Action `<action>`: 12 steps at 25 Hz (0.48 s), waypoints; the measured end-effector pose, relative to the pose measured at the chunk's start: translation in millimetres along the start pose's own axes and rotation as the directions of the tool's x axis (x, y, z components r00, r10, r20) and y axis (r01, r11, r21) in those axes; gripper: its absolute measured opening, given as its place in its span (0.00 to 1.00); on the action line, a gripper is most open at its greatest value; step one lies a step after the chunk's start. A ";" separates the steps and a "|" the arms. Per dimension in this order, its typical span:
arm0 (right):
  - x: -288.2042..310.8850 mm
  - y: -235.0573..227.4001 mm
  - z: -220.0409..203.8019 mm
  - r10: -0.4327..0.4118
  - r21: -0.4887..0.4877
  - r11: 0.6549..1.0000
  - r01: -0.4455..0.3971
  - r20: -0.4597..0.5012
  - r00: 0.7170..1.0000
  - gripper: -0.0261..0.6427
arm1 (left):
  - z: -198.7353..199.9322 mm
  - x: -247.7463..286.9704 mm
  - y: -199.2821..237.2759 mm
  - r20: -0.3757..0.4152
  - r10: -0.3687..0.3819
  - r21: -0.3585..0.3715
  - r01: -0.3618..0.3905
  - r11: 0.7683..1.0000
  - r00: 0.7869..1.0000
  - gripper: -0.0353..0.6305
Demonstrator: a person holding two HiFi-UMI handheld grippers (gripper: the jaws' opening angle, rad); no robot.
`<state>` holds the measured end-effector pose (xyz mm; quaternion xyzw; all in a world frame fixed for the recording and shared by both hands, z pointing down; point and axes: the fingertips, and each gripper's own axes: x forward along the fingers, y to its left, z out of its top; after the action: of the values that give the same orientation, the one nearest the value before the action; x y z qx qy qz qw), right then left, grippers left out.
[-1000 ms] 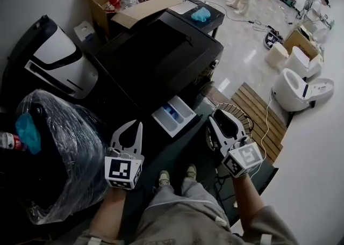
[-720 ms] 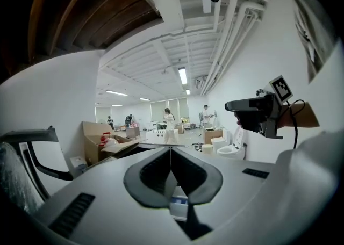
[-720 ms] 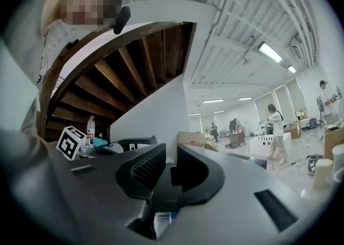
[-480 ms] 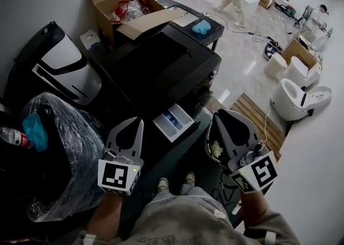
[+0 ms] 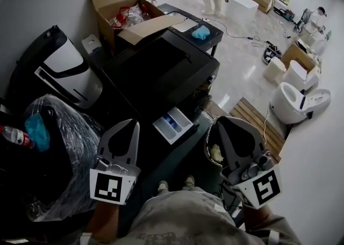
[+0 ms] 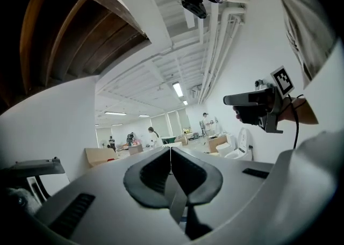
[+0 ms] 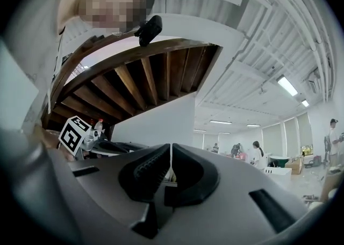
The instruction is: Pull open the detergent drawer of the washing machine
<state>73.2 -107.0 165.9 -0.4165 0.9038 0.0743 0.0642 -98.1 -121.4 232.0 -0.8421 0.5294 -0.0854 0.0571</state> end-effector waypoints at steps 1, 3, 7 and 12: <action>-0.6 1.2 0.5 0.005 0.006 1.000 -0.005 -0.003 1.000 0.10 | 1.6 -1.3 -0.7 0.001 0.000 -0.001 0.000 1.000 1.000 0.08; -2.1 2.6 -0.8 0.013 0.009 1.000 -0.012 -0.014 1.000 0.10 | 4.3 -3.4 -2.4 0.006 -0.001 -0.003 0.001 1.000 1.000 0.08; -9.8 1.2 -13.9 0.029 -0.025 0.999 -0.031 -0.058 0.998 0.10 | 5.7 -6.8 -6.5 0.006 -0.006 0.000 0.006 1.000 1.000 0.08; -7.3 -0.4 -14.7 0.000 -0.006 1.000 0.000 -0.075 0.997 0.10 | 1.7 -9.7 -10.8 -0.006 -0.008 -0.008 0.008 1.000 1.000 0.08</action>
<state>77.3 -104.6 181.6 -0.4191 0.9054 0.0613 0.0289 -92.4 -107.9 231.5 -0.8442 0.5265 -0.0859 0.0520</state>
